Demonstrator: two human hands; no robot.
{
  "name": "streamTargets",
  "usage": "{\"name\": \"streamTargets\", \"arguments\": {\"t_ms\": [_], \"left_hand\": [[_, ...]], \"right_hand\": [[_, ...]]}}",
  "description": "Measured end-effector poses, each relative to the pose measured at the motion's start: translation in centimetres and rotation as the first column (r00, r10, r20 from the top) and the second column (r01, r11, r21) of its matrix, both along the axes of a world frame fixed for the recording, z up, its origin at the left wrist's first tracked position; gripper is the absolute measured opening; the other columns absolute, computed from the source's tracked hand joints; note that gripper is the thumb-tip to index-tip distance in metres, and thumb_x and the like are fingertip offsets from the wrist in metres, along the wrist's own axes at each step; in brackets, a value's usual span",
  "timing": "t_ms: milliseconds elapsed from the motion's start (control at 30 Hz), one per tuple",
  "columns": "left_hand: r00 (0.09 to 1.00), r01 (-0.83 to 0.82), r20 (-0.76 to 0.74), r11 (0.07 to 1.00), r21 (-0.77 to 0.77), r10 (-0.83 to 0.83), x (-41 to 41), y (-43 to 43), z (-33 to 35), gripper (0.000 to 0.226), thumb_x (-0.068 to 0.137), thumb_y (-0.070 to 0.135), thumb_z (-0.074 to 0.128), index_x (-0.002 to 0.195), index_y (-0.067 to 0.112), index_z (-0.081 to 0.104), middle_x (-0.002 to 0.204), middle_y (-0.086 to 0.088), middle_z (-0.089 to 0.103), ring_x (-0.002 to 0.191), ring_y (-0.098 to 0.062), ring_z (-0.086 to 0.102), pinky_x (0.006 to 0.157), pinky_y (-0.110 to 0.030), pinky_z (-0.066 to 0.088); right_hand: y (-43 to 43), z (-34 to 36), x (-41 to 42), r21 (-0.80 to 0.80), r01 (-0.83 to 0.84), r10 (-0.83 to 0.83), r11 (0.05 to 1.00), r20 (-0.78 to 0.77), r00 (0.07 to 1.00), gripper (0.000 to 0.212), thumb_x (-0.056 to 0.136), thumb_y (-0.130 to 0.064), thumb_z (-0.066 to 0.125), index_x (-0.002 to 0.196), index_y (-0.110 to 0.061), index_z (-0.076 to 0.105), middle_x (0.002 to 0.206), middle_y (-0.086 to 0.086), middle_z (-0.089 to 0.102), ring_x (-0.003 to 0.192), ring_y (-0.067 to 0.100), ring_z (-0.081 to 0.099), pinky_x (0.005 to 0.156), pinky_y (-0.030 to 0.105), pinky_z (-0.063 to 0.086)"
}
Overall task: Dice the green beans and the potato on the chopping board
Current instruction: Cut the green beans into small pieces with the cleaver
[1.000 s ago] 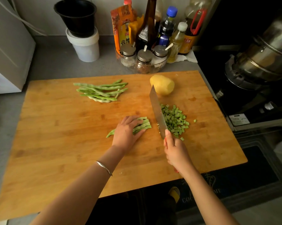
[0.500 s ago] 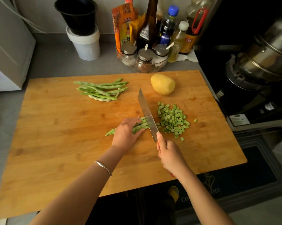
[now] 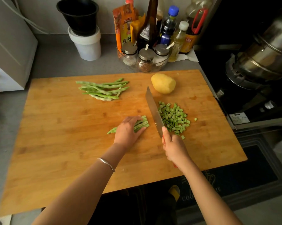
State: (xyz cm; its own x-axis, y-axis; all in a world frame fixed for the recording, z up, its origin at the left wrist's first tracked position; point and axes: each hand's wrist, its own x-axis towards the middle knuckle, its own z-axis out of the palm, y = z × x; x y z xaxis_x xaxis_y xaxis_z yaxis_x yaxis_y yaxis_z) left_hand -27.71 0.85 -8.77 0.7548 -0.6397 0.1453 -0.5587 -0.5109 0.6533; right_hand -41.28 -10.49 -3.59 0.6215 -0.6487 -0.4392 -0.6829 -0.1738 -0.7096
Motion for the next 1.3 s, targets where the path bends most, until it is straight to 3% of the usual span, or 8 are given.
{"name": "streamTargets", "arguments": {"t_ms": [200, 400, 700, 767, 900, 1033, 1300], "left_hand": [[1.0, 0.009, 0.016, 1.0, 0.03, -0.01, 0.6, -0.3, 0.1, 0.046, 0.078, 0.038, 0.074, 0.115, 0.017, 0.057, 0.104, -0.002, 0.066, 0.103, -0.024, 0.054, 0.085, -0.036, 0.044], [0.998, 0.048, 0.03, 0.997, 0.054, -0.05, 1.1, -0.3, 0.5, 0.053, 0.077, 0.039, 0.074, 0.122, 0.018, 0.055, 0.114, -0.002, 0.062, 0.107, -0.022, 0.053, 0.088, -0.035, 0.045], [0.994, 0.109, -0.006, 0.964, 0.244, -0.111, 2.1, 0.6, 1.5, 0.072, 0.075, 0.055, 0.07, 0.135, 0.026, 0.044, 0.13, 0.003, 0.05, 0.12, -0.019, 0.042, 0.097, -0.034, 0.042], [0.993, 0.115, -0.01, 0.959, 0.257, -0.116, 2.2, 1.0, 1.2, 0.068, 0.076, 0.053, 0.07, 0.134, 0.025, 0.047, 0.128, 0.002, 0.05, 0.118, -0.02, 0.043, 0.097, -0.034, 0.041], [0.993, 0.092, -0.084, 0.986, 0.14, -0.081, 2.1, 1.1, 0.4, 0.058, 0.077, 0.04, 0.075, 0.128, 0.019, 0.056, 0.12, -0.003, 0.055, 0.114, -0.025, 0.047, 0.099, -0.038, 0.041], [0.991, 0.1, -0.099, 0.992, 0.08, -0.092, 1.9, 0.2, 0.5, 0.055, 0.078, 0.031, 0.076, 0.127, 0.016, 0.058, 0.119, -0.005, 0.058, 0.114, -0.024, 0.049, 0.096, -0.033, 0.041], [0.978, 0.159, 0.108, 0.97, 0.182, -0.18, 1.3, 0.2, 0.4, 0.045, 0.093, 0.036, 0.056, 0.134, 0.02, 0.053, 0.128, 0.0, 0.058, 0.119, -0.023, 0.047, 0.092, -0.039, 0.045]], "right_hand": [[0.3, 0.2, -0.6, -0.019, -0.046, 0.048, 0.999, 0.056, 0.997, 0.059, 0.097, -0.059, 0.031, 0.061, -0.015, 0.047, 0.042, -0.006, 0.037, 0.041, 0.016, 0.037, 0.049, 0.029, 0.028], [0.6, 0.1, -0.4, -0.031, -0.087, 0.088, 0.996, 0.032, 0.996, 0.058, 0.098, -0.058, 0.03, 0.063, -0.016, 0.047, 0.05, -0.004, 0.043, 0.046, 0.016, 0.041, 0.053, 0.029, 0.032], [0.4, -0.2, -0.3, -0.019, -0.089, 0.089, 0.996, 0.011, 0.996, 0.058, 0.098, -0.059, 0.029, 0.064, -0.016, 0.049, 0.052, -0.003, 0.045, 0.048, 0.016, 0.043, 0.054, 0.03, 0.033], [0.2, -0.3, -0.4, -0.001, -0.073, 0.073, 0.997, 0.02, 0.997, 0.058, 0.098, -0.059, 0.03, 0.063, -0.016, 0.048, 0.05, -0.005, 0.043, 0.046, 0.015, 0.04, 0.051, 0.028, 0.031], [-0.5, -0.5, -0.6, 0.008, -0.021, 0.021, 1.0, 0.031, 0.999, 0.058, 0.097, -0.06, 0.031, 0.063, -0.015, 0.047, 0.045, -0.007, 0.038, 0.042, 0.015, 0.037, 0.049, 0.027, 0.029], [-1.5, -0.4, -0.8, 0.024, 0.034, -0.035, 0.999, 0.045, 0.998, 0.059, 0.097, -0.06, 0.031, 0.064, -0.014, 0.046, 0.044, -0.007, 0.037, 0.04, 0.015, 0.036, 0.048, 0.027, 0.027], [-0.9, -0.8, -0.7, 0.072, 0.006, -0.01, 0.997, 0.066, 0.998, 0.058, 0.097, -0.061, 0.033, 0.062, -0.016, 0.043, 0.037, -0.009, 0.035, 0.036, 0.009, 0.032, 0.046, 0.026, 0.025]]}}
